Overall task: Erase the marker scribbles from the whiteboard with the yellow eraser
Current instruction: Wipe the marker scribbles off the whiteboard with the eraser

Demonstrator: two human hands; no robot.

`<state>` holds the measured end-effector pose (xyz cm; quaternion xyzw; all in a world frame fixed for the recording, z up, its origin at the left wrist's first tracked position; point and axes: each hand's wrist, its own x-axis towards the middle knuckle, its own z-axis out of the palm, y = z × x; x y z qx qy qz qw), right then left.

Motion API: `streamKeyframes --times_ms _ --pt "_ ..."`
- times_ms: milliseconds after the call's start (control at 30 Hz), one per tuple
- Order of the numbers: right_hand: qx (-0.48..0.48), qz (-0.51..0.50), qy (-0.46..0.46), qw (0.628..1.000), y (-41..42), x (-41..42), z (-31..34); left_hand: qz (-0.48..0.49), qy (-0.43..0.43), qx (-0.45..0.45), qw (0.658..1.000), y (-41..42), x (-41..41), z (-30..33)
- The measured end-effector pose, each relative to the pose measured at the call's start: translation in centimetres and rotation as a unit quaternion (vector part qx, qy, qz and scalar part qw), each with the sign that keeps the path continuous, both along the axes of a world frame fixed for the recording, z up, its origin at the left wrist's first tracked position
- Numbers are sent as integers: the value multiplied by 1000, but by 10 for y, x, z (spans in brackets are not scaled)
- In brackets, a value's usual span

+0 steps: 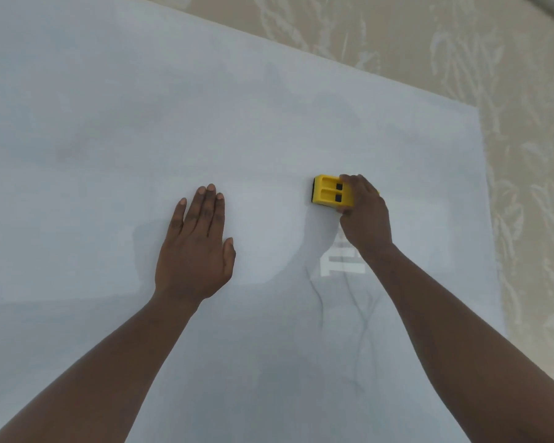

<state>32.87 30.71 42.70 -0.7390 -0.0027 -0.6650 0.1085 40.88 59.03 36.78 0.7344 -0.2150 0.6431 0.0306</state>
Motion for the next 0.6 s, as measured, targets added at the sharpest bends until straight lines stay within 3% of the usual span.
streamKeyframes --times_ms 200,367,600 --pt "10 -13 25 1000 -18 -4 -41 -3 -4 2 1000 2 1 0" --pt "56 -18 54 997 -31 -14 -131 -13 0 7 1000 2 0 -2" --pt "192 -48 120 973 -37 -29 -259 -21 0 18 1000 6 0 -9"
